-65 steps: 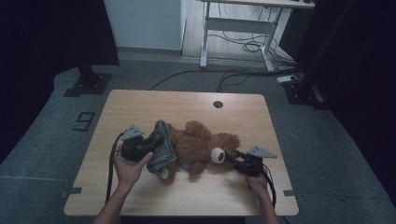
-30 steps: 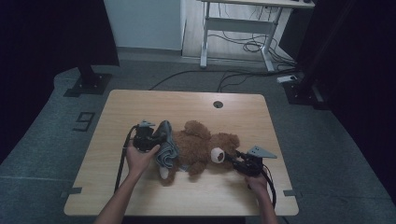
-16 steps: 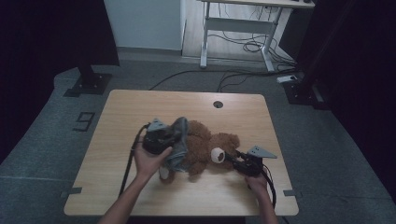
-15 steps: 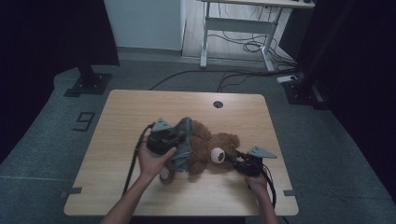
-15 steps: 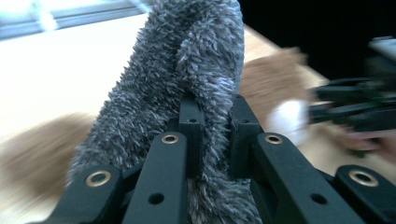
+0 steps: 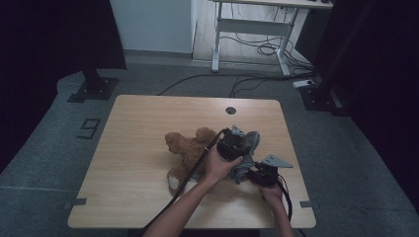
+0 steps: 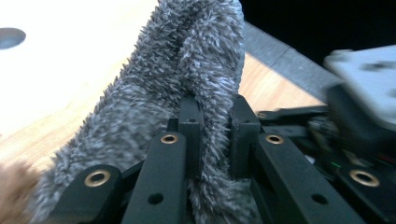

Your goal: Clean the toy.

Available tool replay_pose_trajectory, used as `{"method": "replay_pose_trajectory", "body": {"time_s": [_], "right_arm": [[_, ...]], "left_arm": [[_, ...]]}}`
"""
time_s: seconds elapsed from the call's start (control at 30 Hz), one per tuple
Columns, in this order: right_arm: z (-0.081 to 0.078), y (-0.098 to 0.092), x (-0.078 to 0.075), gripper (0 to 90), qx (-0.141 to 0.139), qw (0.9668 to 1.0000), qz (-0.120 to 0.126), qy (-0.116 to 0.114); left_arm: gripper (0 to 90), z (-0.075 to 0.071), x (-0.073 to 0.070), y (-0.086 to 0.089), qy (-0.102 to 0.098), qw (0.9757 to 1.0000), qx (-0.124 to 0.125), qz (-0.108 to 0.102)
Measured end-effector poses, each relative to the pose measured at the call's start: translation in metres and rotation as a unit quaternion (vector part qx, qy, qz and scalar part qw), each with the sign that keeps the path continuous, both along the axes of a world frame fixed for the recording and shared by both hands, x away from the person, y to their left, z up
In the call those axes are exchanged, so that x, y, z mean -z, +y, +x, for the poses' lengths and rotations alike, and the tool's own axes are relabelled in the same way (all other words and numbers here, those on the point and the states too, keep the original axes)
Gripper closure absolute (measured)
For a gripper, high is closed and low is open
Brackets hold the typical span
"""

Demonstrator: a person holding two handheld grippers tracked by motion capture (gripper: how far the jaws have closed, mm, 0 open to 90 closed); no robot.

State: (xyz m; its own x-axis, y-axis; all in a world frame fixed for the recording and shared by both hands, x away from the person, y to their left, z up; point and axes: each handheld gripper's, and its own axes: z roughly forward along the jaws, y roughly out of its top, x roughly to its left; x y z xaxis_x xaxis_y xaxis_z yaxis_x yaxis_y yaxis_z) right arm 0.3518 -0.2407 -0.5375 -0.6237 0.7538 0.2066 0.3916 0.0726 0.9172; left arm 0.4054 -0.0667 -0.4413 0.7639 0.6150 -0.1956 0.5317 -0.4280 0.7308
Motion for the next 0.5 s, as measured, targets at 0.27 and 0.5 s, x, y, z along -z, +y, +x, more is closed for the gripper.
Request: {"method": "replay_pose_trajectory", "body": {"time_s": [0.27, 0.5], "right_arm": [[0.0, 0.0, 0.0, 59.5, 0.003, 1.0, -0.008, -0.004], [0.0, 0.0, 0.0, 59.8, 0.003, 1.0, -0.007, -0.003]], "left_arm": [[78.6, 0.001, -0.003, 0.036, -0.013, 0.9993, -0.033, 0.009], [78.7, 0.0, 0.001, 0.097, -0.01, 0.9976, -0.069, 0.001]]}}
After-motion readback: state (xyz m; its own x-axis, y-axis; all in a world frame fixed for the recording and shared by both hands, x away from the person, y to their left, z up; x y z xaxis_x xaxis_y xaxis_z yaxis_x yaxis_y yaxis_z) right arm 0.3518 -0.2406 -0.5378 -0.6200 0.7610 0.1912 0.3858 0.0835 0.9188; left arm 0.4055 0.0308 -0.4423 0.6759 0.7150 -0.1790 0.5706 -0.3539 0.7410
